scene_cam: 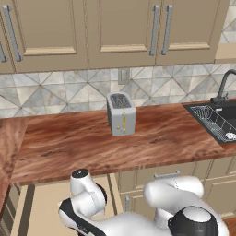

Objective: Take the pizza cutter from the drawer on the left and place it on the dining counter for cutting.

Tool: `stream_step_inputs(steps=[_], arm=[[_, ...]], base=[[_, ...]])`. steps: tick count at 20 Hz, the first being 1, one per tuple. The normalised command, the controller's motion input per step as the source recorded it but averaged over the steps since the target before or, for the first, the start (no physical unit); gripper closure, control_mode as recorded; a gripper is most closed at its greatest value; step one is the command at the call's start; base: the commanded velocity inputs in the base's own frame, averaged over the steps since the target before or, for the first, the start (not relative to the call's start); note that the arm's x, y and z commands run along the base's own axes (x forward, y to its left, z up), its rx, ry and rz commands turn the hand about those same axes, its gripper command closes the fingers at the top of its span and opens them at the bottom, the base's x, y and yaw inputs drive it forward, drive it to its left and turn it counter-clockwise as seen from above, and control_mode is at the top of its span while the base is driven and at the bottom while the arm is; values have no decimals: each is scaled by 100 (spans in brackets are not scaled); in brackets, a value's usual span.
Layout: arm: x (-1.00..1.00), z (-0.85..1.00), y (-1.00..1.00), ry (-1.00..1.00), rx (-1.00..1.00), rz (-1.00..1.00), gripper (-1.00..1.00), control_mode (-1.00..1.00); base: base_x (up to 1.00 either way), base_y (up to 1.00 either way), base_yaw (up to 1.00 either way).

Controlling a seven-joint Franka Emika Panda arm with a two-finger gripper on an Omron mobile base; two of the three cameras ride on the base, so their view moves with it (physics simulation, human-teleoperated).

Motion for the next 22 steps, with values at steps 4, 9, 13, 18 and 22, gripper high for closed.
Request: stream_step_inputs(steps=[4,9,13,18,22], arm=[[-43,76,-28,-8,-2,0,100,-100],[-21,99,-28,-3,0,0,100,-100],[-7,100,-19,0,0,1,100,-100],[-1,100,-20,0,0,0,100,-100],[-1,99,-34,0,0,0,100,-100]], base=[[0,0,0],[0,0,0],[0,0,0],[0,0,0],[0,0,0]])
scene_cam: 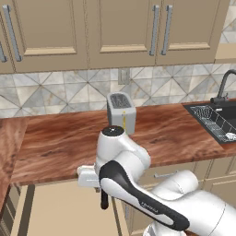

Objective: Take the pizza cutter from the drawer on the left and place it on the dining counter for cutting.

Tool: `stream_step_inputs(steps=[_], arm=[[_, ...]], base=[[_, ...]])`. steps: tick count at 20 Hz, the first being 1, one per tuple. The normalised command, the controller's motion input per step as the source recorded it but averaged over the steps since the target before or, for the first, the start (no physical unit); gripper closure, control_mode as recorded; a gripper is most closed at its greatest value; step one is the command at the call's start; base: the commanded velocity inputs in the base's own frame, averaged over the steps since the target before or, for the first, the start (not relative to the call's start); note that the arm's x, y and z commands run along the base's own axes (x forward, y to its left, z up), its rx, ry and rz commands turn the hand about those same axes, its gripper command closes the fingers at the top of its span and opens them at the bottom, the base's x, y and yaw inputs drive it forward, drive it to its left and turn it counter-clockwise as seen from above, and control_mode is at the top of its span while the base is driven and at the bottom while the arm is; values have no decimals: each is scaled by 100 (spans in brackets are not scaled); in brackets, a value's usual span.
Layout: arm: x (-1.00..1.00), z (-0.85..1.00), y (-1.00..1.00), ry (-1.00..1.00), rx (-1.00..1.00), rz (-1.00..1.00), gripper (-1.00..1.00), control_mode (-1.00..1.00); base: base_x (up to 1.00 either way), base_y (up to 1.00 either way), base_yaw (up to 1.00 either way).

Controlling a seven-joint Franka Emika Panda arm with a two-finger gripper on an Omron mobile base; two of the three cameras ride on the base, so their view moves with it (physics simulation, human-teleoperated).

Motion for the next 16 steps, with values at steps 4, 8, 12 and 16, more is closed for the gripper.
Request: stream_step_inputs(steps=[4,8,12,16], arm=[[-1,96,-44,0,0,0,100,-100],[0,74,-70,0,0,1,100,-100],[0,62,-75,0,0,2,100,-100],[0,58,-74,0,0,2,100,-100]], base=[[0,0,0],[0,0,0],[0,0,0],[0,0,0]])
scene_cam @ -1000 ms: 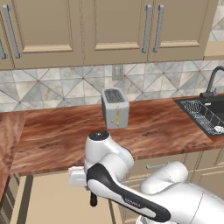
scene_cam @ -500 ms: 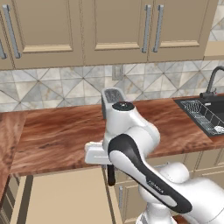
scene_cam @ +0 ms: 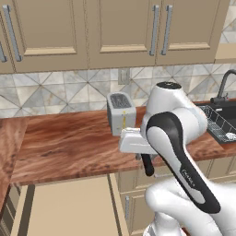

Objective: Take the pizza cutter from the drawer on the left and place it on the dining counter for cutting.

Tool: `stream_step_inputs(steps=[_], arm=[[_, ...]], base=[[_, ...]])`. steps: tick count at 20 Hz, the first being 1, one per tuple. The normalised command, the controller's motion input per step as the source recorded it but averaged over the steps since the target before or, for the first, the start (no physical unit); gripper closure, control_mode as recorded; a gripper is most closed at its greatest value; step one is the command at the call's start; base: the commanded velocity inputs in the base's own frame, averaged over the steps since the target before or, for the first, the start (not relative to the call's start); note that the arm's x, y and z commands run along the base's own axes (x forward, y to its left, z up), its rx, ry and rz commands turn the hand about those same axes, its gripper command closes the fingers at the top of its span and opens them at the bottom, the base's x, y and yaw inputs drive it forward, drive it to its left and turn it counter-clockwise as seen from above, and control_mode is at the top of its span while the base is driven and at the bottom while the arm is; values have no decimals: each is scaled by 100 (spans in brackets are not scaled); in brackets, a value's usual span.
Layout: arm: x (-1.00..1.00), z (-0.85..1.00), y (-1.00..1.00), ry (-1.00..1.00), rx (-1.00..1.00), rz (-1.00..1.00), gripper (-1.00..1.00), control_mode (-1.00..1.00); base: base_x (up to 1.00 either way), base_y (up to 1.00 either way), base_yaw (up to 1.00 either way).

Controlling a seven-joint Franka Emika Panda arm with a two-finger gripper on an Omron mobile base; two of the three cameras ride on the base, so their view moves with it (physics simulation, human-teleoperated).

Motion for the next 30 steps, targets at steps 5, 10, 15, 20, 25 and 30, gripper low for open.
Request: stream_step_inputs(steps=[5,10,15,20,25,30], arm=[[0,41,-74,0,0,1,100,-100],[0,21,-64,0,-3,0,100,-100],[0,3,-45,0,-9,0,100,-100],[0,-4,-26,0,-19,2,100,-100],[0,0,-10,0,-5,0,100,-100],[0,-2,-26,0,2,0,100,-100]], base=[[0,0,0],[0,0,0],[0,0,0],[0,0,0],[0,0,0],[0,0,0]])
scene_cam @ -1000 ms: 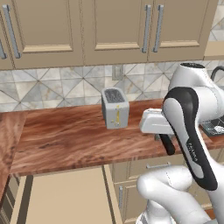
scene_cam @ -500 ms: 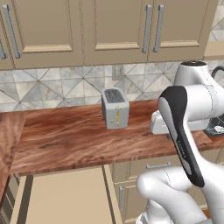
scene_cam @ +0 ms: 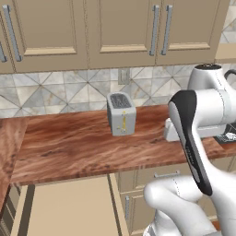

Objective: Take the pizza cutter from the drawer on the left and place it on the dining counter for cutting.

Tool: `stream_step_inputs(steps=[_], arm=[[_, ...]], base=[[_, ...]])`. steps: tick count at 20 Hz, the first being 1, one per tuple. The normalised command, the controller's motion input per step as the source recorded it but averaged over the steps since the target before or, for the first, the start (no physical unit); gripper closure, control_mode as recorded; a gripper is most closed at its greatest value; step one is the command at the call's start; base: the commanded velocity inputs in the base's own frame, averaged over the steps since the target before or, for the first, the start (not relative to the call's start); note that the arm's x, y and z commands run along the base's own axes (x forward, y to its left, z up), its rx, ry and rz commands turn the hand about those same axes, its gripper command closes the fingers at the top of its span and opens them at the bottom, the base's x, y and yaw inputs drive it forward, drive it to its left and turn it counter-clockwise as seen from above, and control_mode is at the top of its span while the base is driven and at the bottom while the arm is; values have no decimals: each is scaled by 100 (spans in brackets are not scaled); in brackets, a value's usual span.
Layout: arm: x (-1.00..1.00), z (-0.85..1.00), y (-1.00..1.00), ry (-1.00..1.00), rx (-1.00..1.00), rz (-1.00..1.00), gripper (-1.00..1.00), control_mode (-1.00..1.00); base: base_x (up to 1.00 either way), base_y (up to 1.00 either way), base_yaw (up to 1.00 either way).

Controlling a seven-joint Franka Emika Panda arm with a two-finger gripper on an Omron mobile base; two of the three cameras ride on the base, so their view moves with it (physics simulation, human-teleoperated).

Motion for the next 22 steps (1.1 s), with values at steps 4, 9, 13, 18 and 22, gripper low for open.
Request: stream_step_inputs(steps=[4,9,13,18,22], arm=[[3,-8,-21,0,3,0,100,-100],[0,-2,-2,0,0,0,100,-100],[0,0,0,0,0,0,100,-100],[0,0,0,0,0,0,100,100],[0,0,0,0,0,0,100,100]], base=[[0,0,0],[0,0,0],[0,0,0],[0,-2,0],[-13,-36,-13]])
